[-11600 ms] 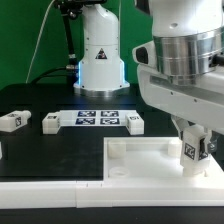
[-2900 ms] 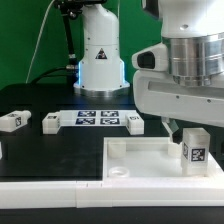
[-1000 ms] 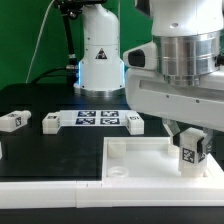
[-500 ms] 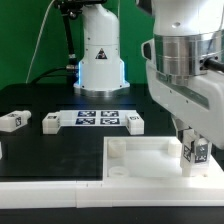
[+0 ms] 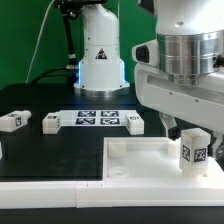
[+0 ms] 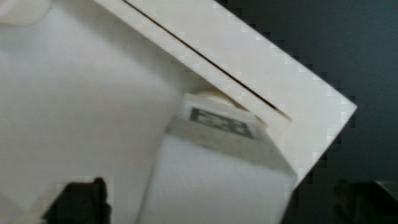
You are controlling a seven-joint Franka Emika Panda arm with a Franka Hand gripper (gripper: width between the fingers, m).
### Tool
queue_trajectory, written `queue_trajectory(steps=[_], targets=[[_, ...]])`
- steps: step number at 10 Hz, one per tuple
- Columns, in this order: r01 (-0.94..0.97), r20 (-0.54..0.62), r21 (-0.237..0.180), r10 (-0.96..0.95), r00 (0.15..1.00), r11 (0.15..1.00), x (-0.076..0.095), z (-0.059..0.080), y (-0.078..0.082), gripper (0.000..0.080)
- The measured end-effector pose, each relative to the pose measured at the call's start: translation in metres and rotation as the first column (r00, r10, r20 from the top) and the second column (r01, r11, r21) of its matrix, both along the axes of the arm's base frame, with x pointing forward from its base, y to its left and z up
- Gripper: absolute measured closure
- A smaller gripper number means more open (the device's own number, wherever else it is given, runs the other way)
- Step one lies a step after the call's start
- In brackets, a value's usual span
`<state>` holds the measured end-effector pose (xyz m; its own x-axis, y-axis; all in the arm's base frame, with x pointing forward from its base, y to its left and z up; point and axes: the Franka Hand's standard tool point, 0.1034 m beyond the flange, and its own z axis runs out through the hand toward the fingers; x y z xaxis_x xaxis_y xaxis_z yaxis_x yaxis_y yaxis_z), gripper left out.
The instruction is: Assemble one leg
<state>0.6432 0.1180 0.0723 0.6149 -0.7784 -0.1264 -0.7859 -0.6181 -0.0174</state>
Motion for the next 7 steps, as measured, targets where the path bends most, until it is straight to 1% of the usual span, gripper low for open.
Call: queue_trajectory(steps=[1,3,4,5,7], targets=[[-0.119,0.014,0.001,0.119,0.993,0.993,-0.0005,-0.0006,0.0026,0.0156],[-0.386,0.038,-0.003,0.386,0.922,0.922,-0.0009,-0.0019,0.002,0.015],[-0.445,0.045,-0.003,0.444,0.895,0.896,0.0001,-0.0014,0.0011,0.015],[-0.591,0.061,-0.011,0.59,0.805,0.807,0.0019,-0.0003,-0.0017,0.015],[-0.764,0.079,-0.029,0.763,0.641,0.645,0.0043,0.0029,-0.0044,0.015]])
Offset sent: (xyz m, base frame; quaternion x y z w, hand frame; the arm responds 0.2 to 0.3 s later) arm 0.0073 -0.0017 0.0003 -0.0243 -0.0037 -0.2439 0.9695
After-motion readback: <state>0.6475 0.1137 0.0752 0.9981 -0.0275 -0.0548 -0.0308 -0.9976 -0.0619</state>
